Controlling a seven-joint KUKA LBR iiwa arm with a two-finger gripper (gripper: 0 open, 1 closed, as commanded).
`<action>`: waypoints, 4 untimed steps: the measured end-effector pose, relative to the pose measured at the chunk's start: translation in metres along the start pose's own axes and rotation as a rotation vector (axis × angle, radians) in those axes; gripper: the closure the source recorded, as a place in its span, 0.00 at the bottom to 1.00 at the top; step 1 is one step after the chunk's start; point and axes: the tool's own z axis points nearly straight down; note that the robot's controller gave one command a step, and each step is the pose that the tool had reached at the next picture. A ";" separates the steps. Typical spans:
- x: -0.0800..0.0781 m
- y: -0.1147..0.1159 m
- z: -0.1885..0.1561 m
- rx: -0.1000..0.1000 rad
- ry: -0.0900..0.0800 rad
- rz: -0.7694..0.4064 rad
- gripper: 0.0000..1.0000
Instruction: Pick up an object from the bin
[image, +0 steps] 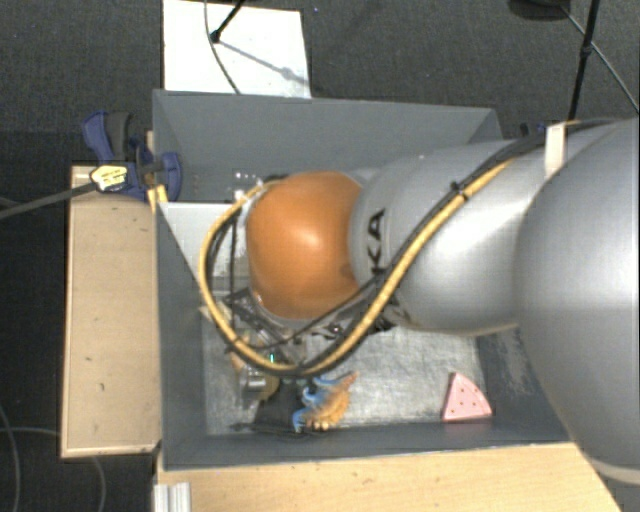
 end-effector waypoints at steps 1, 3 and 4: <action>-0.002 -0.001 -0.004 -0.002 -0.007 0.005 0.00; -0.001 -0.021 0.093 -0.016 -0.027 0.034 1.00; 0.004 -0.029 0.059 -0.003 -0.007 0.019 1.00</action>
Offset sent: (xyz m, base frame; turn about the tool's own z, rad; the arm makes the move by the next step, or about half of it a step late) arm -0.0062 -0.0262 -0.1031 0.0264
